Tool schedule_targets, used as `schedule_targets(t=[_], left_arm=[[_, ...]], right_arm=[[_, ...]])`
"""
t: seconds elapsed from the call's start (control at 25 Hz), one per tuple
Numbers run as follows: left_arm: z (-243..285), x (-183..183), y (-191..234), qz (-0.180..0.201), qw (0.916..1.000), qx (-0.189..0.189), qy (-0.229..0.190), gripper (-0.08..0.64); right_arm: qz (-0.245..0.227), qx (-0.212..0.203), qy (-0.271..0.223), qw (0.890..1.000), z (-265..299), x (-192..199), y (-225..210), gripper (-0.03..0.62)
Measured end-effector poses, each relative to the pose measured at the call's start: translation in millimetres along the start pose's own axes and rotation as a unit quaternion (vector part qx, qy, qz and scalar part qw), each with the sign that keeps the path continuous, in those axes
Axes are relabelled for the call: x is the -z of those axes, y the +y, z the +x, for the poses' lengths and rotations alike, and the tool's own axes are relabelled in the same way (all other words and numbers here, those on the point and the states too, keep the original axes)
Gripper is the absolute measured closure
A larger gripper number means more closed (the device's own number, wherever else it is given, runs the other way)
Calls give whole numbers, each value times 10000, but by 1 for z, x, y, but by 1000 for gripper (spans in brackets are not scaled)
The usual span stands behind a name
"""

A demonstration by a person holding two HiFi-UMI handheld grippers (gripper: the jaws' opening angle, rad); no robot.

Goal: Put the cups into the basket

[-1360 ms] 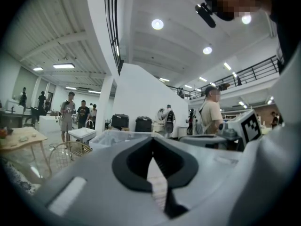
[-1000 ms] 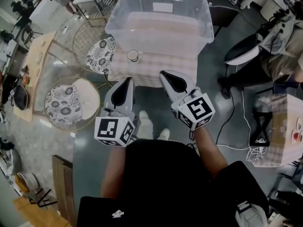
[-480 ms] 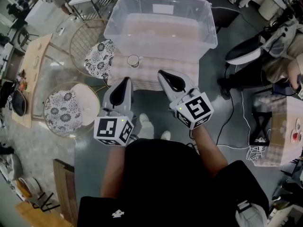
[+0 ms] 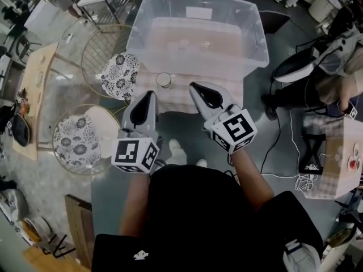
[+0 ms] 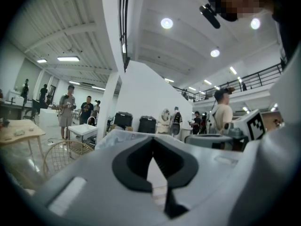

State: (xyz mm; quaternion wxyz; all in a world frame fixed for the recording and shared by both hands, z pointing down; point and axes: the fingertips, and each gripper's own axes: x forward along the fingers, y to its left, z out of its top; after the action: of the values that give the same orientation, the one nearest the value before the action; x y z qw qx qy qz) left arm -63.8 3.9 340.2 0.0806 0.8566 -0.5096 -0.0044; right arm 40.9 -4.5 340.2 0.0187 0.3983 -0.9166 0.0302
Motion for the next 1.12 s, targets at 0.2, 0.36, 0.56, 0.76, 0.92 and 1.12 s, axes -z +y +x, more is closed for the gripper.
schedule_targets(t=[0.2, 0.36, 0.56, 0.76, 0.92, 1.12], left_arm=[[18, -6, 26, -51, 10000, 84, -10, 555], [28, -10, 38, -30, 9998, 220, -15, 555], [35, -15, 58, -83, 9995, 317, -50, 555], [38, -10, 68, -160, 9988, 464, -4, 555], [41, -10, 77, -223, 9986, 479, -15, 555], [49, -8, 82, -258, 9987, 438, -20, 555]], right_arm=[[-42, 87, 66, 9999, 27, -3, -7, 591], [-63, 190, 105, 9997, 44, -5, -12, 591], [-88, 292, 195, 9993, 62, -3, -11, 591], [-38, 393, 295, 9988, 74, 3, -7, 591], [-42, 369, 411, 9985, 82, 10, -4, 591], [-38, 328, 548, 9979, 91, 19, -11, 591]])
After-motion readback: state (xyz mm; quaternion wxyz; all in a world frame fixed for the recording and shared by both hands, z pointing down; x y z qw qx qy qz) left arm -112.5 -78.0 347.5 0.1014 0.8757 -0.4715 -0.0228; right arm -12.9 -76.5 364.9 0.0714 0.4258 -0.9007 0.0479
